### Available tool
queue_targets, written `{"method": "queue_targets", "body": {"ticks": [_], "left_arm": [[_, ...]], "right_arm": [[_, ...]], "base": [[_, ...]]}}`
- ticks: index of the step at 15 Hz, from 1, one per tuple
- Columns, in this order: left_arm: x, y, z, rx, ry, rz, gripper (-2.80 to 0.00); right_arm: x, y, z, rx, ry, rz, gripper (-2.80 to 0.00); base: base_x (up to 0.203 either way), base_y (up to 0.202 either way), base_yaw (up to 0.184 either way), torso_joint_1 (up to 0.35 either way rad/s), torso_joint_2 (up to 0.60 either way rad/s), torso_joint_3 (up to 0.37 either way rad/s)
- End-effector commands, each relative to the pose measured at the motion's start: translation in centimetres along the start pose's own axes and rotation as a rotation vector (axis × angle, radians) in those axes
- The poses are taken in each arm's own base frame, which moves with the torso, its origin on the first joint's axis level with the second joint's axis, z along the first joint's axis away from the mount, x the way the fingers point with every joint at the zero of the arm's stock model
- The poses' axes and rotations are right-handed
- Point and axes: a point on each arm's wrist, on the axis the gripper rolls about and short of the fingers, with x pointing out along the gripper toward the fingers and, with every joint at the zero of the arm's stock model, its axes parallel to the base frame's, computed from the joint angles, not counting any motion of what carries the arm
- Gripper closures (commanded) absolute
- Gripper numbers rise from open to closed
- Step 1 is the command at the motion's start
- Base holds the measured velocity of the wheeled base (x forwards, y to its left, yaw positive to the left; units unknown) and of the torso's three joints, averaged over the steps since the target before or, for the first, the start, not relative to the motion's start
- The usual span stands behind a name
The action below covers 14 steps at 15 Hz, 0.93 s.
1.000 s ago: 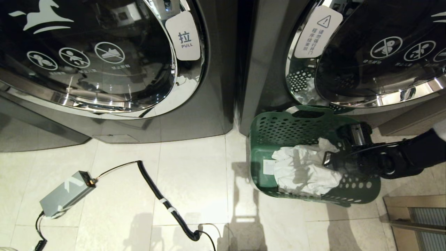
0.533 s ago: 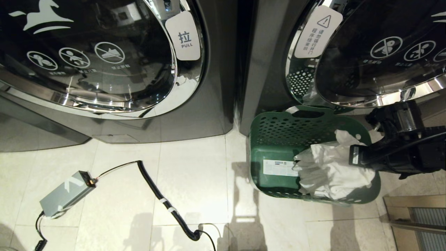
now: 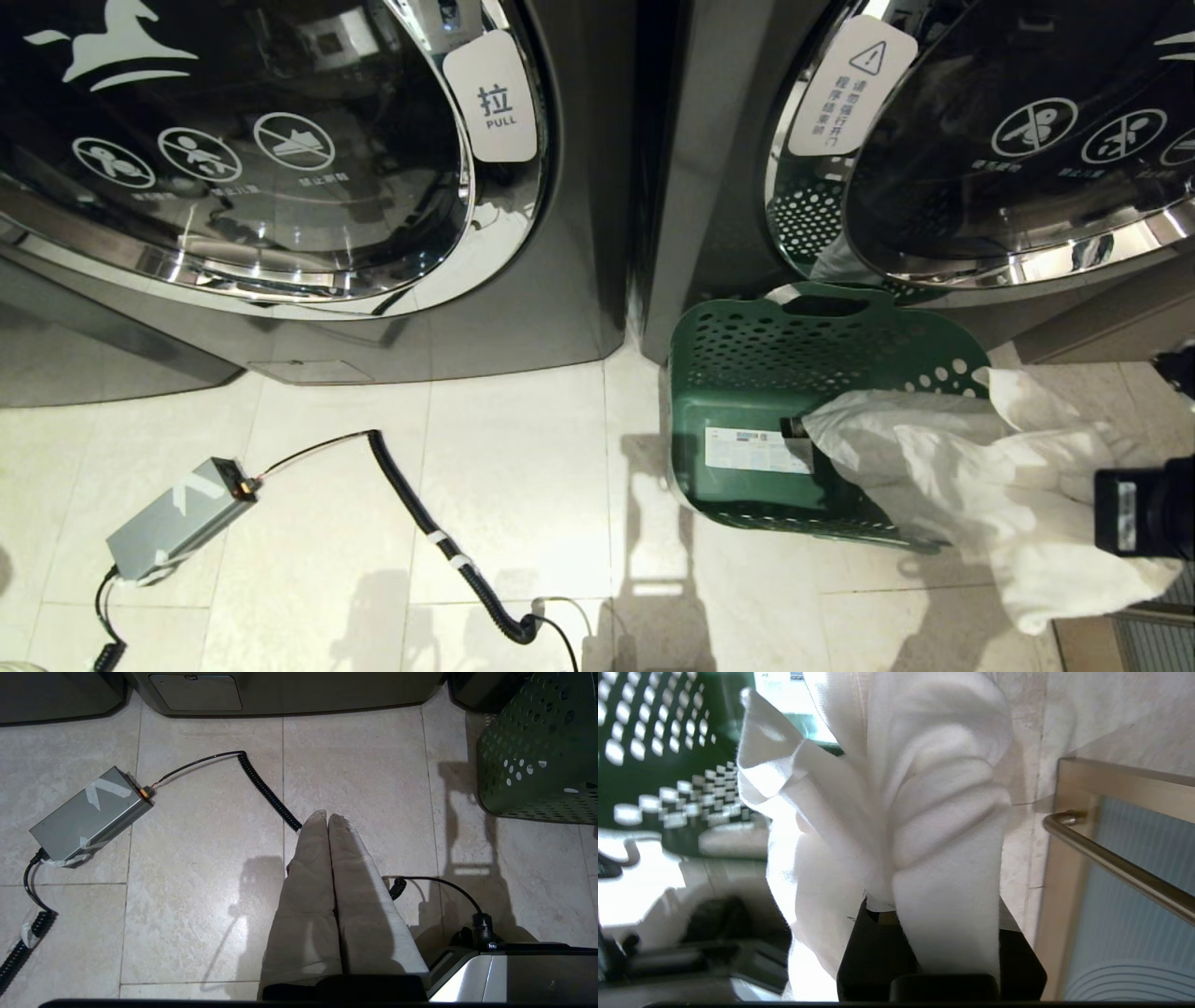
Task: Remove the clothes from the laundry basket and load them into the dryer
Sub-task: Take the clothes out of the basket, then put the clothes in the dryer
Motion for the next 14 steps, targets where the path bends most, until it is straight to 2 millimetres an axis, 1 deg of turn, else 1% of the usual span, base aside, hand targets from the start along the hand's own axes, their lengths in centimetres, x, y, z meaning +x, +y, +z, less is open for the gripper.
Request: {"method": "queue_targets", "body": {"ticks": [1, 3, 4, 6, 7, 8, 10, 11, 13, 14], "left_arm": [[0.0, 0.0, 0.0, -0.001, 0.0, 0.0, 0.0], [0.0, 0.0, 0.0, 0.0, 0.001, 0.001, 0.0], [0.0, 0.0, 0.0, 0.0, 0.001, 0.0, 0.0], [0.0, 0.0, 0.0, 0.0, 0.001, 0.001, 0.0], [0.0, 0.0, 0.0, 0.0, 0.001, 0.001, 0.0], [0.0, 0.0, 0.0, 0.0, 0.001, 0.001, 0.0], [0.0, 0.0, 0.0, -0.001, 0.001, 0.0, 0.0], [0.0, 0.0, 0.0, -0.001, 0.001, -0.001, 0.0], [0.0, 0.0, 0.0, 0.0, 0.0, 0.0, 0.0], [0.0, 0.0, 0.0, -0.001, 0.001, 0.001, 0.0]], "right_arm": [[-4.5, -1.3, -2.9, -0.014, -0.141, 0.01, 0.0], [-6.5, -2.1, -6.4, -0.061, -0.223, 0.011, 0.0], [-7.2, -2.4, -8.4, -0.075, -0.256, 0.017, 0.0], [-7.8, -2.9, -12.5, -0.088, -0.303, 0.021, 0.0], [-7.9, -3.0, -14.3, -0.091, -0.328, 0.02, 0.0], [-8.0, -3.0, -15.7, -0.102, -0.362, 0.027, 0.0], [-8.2, -2.9, -17.7, -0.162, -0.435, 0.073, 0.0], [-8.4, -2.9, -18.4, -0.182, -0.465, 0.084, 0.0], [-8.7, -2.9, -19.3, -0.199, -0.536, 0.092, 0.0], [-8.6, -2.8, -19.4, -0.203, -0.535, 0.096, 0.0]], "base": [[0.0, 0.0, 0.0, 0.0, 0.0, 0.0], [0.0, 0.0, 0.0, 0.0, 0.0, 0.0], [0.0, 0.0, 0.0, 0.0, 0.0, 0.0], [0.0, 0.0, 0.0, 0.0, 0.0, 0.0], [0.0, 0.0, 0.0, 0.0, 0.0, 0.0], [0.0, 0.0, 0.0, 0.0, 0.0, 0.0], [0.0, 0.0, 0.0, 0.0, 0.0, 0.0], [0.0, 0.0, 0.0, 0.0, 0.0, 0.0], [0.0, 0.0, 0.0, 0.0, 0.0, 0.0], [0.0, 0.0, 0.0, 0.0, 0.0, 0.0]]}}
